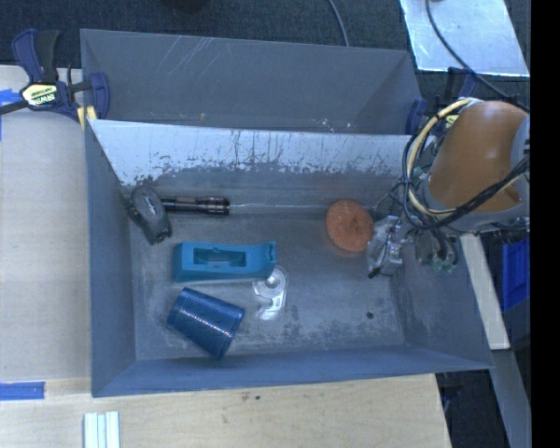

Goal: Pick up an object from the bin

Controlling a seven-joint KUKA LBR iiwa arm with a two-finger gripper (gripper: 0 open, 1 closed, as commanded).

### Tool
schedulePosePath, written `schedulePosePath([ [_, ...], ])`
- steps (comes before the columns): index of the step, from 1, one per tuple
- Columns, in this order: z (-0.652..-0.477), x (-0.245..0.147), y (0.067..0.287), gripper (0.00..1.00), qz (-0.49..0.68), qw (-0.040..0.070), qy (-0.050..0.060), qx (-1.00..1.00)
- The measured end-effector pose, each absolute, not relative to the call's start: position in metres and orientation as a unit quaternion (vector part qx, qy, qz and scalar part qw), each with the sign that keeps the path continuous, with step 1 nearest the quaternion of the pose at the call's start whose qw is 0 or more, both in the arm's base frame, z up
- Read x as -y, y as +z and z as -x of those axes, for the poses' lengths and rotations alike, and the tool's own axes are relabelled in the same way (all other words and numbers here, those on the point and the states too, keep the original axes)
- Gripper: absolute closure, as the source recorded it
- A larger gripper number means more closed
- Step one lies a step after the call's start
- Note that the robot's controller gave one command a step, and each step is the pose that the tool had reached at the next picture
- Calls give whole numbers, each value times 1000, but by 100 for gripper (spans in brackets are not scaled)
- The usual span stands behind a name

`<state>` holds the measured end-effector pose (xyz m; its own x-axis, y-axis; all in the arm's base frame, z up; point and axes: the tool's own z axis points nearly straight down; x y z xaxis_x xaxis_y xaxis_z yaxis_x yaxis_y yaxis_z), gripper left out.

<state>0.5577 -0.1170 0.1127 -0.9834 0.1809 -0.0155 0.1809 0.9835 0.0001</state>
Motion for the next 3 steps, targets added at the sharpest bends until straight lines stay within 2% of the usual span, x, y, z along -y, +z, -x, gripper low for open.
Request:
schedulePosePath([
  [1, -558, 117, 113, 100, -91, 8, -1, -996],
  [2, -556, 116, 104, 100, -89, 6, -1, -996],
  [3, -551, 116, 222, 100, -98, 8, 0, -995],
])
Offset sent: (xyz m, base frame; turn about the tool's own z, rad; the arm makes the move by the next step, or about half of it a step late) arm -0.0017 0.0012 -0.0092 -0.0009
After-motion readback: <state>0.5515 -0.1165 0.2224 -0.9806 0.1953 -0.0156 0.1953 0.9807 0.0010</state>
